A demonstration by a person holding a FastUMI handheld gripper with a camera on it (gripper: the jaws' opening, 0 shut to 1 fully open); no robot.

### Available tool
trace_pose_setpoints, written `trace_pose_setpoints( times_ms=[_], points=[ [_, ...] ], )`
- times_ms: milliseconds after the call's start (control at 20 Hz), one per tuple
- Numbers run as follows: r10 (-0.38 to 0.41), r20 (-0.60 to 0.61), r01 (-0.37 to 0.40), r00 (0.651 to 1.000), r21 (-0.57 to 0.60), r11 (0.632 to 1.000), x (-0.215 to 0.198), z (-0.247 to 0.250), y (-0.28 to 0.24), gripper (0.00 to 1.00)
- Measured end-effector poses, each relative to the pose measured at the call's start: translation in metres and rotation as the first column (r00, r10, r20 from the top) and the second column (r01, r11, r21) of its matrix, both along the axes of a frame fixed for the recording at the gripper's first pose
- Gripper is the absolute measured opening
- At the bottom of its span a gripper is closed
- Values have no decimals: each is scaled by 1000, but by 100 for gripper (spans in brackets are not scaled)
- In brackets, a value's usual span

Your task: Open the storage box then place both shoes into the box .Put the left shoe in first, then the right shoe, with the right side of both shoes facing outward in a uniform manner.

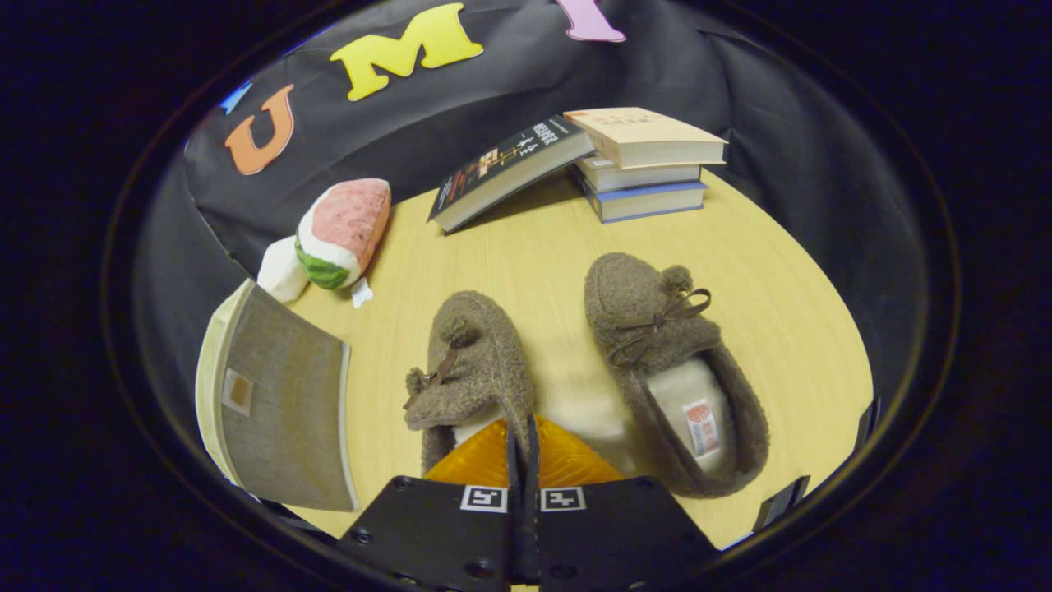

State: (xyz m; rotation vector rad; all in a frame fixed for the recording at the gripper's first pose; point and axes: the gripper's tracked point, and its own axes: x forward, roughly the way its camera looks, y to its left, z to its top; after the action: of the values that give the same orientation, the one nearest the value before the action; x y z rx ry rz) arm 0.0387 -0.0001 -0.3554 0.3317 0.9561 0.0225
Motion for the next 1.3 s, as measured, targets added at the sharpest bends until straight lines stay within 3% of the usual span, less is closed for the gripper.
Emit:
trace_pose_setpoints(
  times_ms=[400, 750, 1050, 1300],
  points=[
    [-70, 94, 61, 993, 98, 993, -6, 100, 36, 0],
    [-73, 176, 37, 982, 199, 979, -14, 188, 143, 0],
    [-17, 171, -20, 985, 212, 977, -18, 189, 248, 0],
    [-20, 98, -2, 995, 221, 975, -22, 151, 302, 0]
  ],
)
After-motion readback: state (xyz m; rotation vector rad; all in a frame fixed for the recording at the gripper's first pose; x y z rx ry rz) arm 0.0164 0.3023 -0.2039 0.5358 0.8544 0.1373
